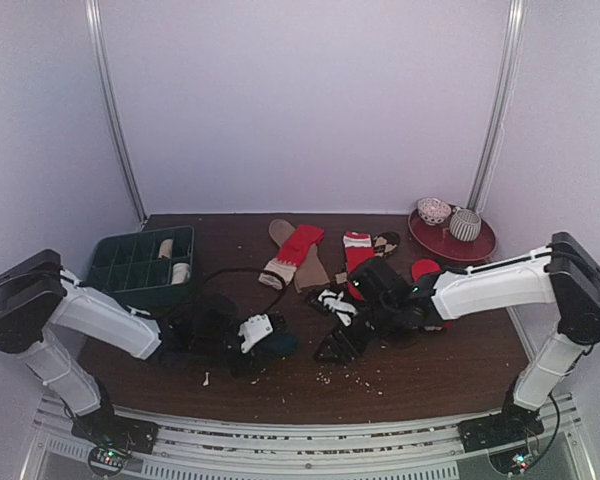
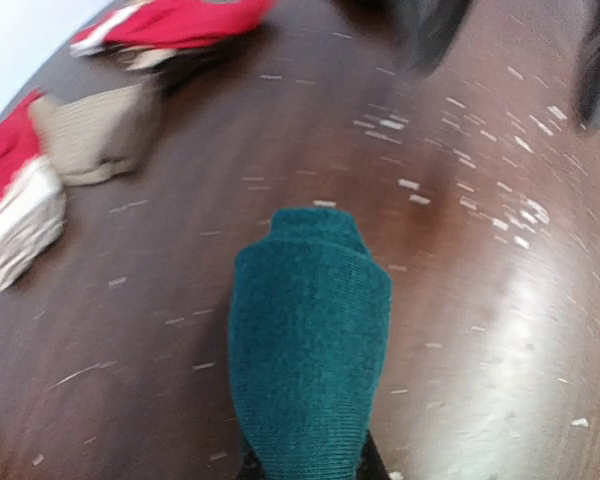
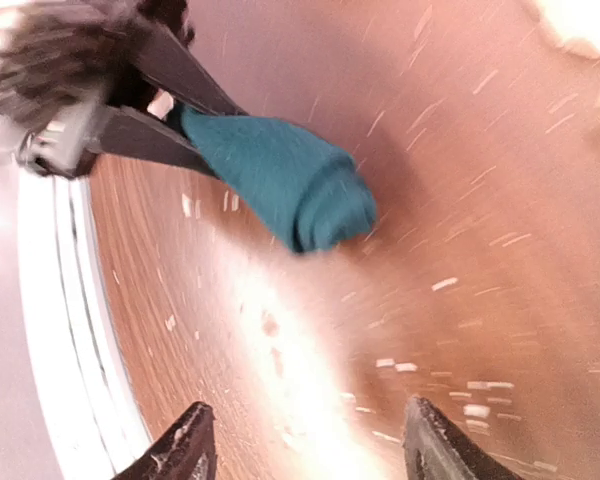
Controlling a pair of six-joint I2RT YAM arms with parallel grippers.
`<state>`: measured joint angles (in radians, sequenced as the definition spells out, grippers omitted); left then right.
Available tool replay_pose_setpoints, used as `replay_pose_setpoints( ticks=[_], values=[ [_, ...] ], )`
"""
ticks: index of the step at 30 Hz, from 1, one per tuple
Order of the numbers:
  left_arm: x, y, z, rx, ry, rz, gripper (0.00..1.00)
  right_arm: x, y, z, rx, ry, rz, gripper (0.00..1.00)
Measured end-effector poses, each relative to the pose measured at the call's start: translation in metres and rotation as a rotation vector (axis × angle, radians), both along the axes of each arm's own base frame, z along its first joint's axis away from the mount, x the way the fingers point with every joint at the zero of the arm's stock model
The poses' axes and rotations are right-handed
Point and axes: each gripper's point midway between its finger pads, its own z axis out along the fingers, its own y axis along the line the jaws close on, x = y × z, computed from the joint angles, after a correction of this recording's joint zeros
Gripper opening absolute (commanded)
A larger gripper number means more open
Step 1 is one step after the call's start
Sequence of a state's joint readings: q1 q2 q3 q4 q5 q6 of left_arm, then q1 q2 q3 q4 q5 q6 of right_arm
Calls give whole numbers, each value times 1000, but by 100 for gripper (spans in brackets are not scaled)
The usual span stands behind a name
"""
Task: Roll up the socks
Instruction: Pick up a pair of socks from the center of the board, then place a pair of socks in the storage box.
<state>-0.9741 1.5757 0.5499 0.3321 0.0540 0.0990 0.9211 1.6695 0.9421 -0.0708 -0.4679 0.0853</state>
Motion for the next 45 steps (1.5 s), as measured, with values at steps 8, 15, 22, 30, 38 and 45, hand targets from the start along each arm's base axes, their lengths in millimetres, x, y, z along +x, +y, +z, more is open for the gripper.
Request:
replay_pose_setpoints(
  ticks=[8, 15, 22, 30, 38, 45],
  values=[
    [69, 63, 78, -128, -48, 423, 0, 40, -17, 67, 162, -136, -121, 66],
    [124, 161, 147, -257, -107, 823, 0, 39, -33, 47, 143, -87, -138, 66],
    [144, 264, 155, -197, -160, 1197, 0, 34, -38, 46, 154, -79, -140, 67],
    [151, 303, 120, -3, -145, 1396, 0, 31, -39, 63, 207, -91, -129, 67],
    [160, 322, 106, 116, -178, 1501, 0, 27, -42, 59, 207, -75, -125, 67],
    [172, 322, 86, 159, -164, 1508, 0, 26, -42, 59, 211, -69, -119, 67]
  ],
)
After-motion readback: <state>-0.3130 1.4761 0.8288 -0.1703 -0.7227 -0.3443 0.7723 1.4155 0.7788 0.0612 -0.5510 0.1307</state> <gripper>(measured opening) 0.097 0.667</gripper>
